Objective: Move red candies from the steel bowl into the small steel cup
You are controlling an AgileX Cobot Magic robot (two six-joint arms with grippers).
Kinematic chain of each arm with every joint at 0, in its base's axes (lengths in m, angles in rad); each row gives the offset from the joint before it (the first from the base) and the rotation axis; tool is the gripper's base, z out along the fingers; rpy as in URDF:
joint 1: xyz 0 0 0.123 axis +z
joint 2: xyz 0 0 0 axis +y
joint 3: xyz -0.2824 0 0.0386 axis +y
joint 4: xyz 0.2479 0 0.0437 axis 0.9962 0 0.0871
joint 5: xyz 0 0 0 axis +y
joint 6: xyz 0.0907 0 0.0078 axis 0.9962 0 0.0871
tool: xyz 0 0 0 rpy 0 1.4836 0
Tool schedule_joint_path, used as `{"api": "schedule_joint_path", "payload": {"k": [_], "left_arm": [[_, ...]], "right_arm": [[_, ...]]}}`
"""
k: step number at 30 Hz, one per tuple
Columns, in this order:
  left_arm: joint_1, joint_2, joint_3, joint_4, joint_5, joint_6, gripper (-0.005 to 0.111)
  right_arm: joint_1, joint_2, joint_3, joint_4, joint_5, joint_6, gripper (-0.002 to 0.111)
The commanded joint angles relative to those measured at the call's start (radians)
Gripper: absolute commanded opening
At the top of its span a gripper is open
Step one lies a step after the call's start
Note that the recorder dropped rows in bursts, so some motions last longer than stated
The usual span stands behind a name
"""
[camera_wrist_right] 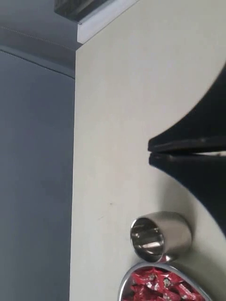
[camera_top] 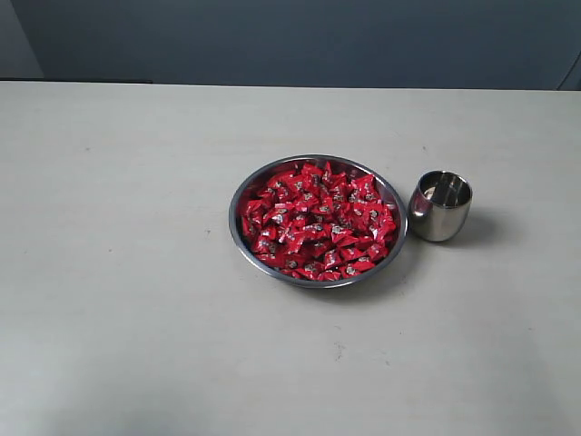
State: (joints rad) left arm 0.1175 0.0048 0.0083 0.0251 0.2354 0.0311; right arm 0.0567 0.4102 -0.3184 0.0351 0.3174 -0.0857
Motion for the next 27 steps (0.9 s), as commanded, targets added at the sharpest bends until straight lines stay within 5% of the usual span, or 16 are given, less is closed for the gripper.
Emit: {"api": "schedule_joint_path", "payload": {"k": [1, 9, 27], "left_arm": [[0.002, -0.005, -0.008, 0.002, -0.005, -0.002, 0.000], [0.002, -0.005, -0.008, 0.002, -0.005, -0.002, 0.000], [0.002, -0.005, -0.008, 0.002, -0.005, -0.002, 0.000]], "right_arm": [[0.004, 0.103, -0.096, -0.001, -0.008, 0.003, -0.001], [0.004, 0.249, -0.228, -0.001, -0.016, 0.003, -0.001], [0.004, 0.257, -0.228, 0.001, -0.045, 0.003, -0.001]]}}
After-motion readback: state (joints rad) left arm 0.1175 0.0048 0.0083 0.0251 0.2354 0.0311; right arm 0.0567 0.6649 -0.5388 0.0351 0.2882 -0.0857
